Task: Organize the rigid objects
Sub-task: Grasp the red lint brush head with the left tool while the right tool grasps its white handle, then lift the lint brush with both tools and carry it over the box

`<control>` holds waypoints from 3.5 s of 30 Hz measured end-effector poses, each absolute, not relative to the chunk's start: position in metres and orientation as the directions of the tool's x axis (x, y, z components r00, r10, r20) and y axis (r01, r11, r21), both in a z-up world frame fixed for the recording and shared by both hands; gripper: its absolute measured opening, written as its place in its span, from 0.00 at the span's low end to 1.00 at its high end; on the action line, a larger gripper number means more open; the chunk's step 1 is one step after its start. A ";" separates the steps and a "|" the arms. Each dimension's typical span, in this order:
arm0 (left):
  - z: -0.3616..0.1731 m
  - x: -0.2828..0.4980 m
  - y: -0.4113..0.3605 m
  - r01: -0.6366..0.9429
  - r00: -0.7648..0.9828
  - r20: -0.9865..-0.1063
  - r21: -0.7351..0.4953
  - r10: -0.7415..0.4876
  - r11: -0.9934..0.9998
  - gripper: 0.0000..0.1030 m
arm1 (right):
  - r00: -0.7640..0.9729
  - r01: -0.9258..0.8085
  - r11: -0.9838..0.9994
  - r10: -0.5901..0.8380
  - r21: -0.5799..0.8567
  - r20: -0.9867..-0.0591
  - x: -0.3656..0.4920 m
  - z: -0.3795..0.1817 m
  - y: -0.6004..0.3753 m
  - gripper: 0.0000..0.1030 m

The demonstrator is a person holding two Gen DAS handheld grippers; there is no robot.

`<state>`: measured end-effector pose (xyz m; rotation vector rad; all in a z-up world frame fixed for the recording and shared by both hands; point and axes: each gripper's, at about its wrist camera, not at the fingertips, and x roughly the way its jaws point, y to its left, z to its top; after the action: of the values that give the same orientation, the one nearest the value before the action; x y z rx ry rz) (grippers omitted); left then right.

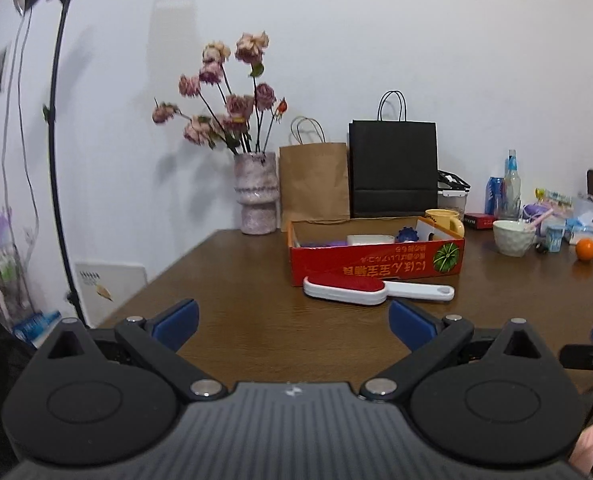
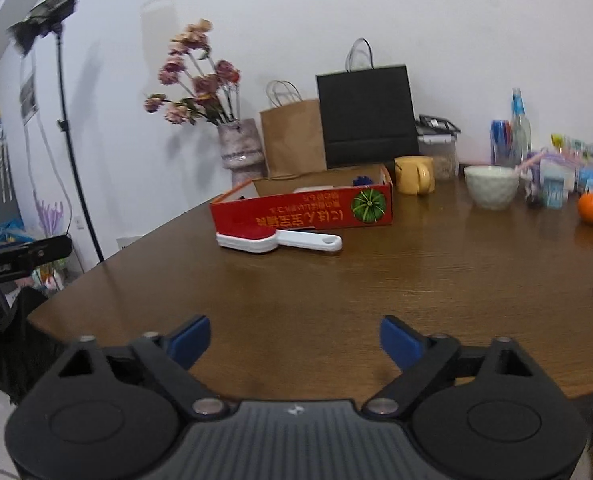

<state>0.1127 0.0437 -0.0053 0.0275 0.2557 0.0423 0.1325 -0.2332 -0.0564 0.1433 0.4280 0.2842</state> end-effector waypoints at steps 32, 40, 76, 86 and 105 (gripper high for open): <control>-0.059 0.439 0.057 0.112 0.820 -0.558 -0.065 -0.129 0.992 0.92 | 0.797 -0.153 0.969 0.238 0.196 -0.555 0.390 -0.078 -0.207 0.27; -0.068 0.448 0.062 0.124 0.831 -0.530 -0.122 -0.171 0.985 0.57 | 0.763 -0.189 0.954 0.292 0.234 -0.576 0.400 -0.088 -0.207 0.12; -0.067 0.395 0.048 0.113 0.790 -0.576 -0.201 -0.211 0.973 0.69 | 0.796 -0.151 0.968 0.239 0.200 -0.557 0.411 -0.090 -0.237 0.13; -0.067 0.382 0.040 0.110 0.804 -0.553 -0.225 -0.220 0.968 0.58 | 0.807 -0.108 0.965 0.226 0.240 -0.546 0.408 -0.094 -0.238 0.11; -0.015 0.181 0.036 0.144 0.919 -0.335 -0.212 -0.210 0.967 0.58 | 0.946 -0.167 0.971 0.206 0.170 -0.251 0.208 -0.046 -0.238 0.11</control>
<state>0.1811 0.0356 -0.0153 -0.1858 0.3637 -0.1829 0.2082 -0.2383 -0.0459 0.1480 0.2713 0.1906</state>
